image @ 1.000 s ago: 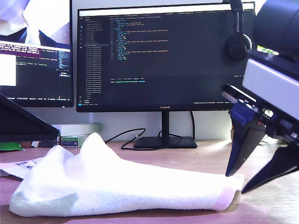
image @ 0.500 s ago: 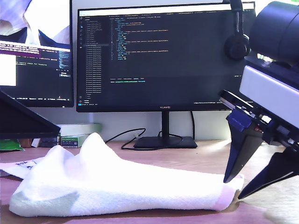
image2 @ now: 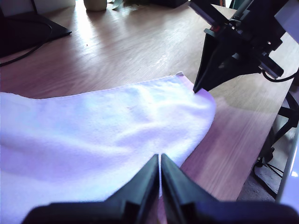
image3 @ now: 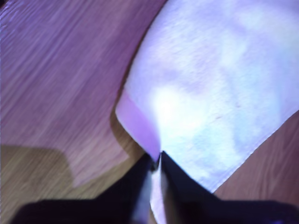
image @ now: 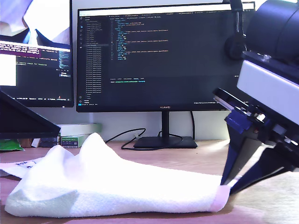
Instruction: Fold the tea towel to a neat square and place it to the right
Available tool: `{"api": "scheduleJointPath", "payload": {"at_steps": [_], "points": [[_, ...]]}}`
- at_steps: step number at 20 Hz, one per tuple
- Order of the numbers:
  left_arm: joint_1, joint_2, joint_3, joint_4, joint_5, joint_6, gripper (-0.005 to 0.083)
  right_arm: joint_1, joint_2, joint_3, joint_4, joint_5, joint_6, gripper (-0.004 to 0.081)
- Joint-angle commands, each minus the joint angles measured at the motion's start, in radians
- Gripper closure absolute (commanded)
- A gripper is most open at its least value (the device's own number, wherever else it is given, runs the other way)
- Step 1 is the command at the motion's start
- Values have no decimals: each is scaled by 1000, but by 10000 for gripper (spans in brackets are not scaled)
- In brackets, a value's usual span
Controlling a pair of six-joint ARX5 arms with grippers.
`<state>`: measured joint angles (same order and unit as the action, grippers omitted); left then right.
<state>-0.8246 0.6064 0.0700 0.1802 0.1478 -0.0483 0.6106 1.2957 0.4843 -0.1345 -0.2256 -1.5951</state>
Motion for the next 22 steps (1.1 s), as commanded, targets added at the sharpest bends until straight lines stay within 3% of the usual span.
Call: {"api": "scheduleJointPath", "payload": {"at_steps": [1,5,10,16,19,22], "points": [[0,3,3,8,1,4,792,9,9,-3,13,-3,-1,783],[-1,3,3,30,34,4,766,56,9,16,12,6,37,783],[-24,3,15,53,79,3,727,142,9,98,11,75,134,783],[-87,3,15,53,75,-48,726,258,16,225,10,80,292,783],[-116,3,15,53,46,-108,727,314,45,271,13,85,320,783],[-142,3,15,53,41,-118,727,354,129,347,12,152,375,783]]}}
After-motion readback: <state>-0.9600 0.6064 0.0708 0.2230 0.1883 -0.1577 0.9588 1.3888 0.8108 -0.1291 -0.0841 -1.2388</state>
